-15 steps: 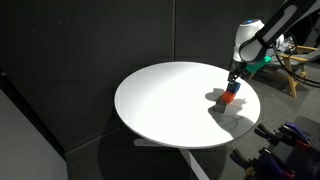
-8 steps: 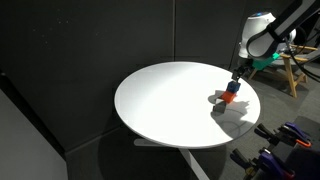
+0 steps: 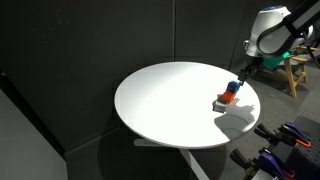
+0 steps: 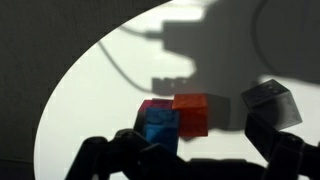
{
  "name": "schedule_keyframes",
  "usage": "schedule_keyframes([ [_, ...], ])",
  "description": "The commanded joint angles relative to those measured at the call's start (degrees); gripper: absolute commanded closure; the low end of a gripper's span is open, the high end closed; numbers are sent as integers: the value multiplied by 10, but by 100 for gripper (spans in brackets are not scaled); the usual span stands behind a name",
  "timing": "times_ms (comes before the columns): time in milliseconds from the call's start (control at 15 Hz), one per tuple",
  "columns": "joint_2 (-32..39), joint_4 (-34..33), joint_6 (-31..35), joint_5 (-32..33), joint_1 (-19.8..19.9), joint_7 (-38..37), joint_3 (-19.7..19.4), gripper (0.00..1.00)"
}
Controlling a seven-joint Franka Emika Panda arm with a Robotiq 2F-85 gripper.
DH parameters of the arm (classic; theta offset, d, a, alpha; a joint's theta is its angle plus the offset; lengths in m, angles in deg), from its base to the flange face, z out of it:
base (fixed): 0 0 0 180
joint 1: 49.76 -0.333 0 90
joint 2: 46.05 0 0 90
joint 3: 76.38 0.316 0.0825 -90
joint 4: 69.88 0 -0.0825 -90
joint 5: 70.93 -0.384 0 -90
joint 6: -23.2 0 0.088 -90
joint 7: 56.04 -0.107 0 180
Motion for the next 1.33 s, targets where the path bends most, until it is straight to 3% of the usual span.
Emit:
schedule_keyframes([
  [0, -58, 43, -16, -37, 9, 71, 13, 0],
  [267, -102, 65, -65, -61, 4, 139, 15, 0],
  [400, -122, 70, -100, -52, 4, 131, 18, 0],
  [733, -169, 76, -169, -46, 4, 69, 34, 0],
  [1267, -238, 87, -232, -41, 5, -105, 86, 0],
])
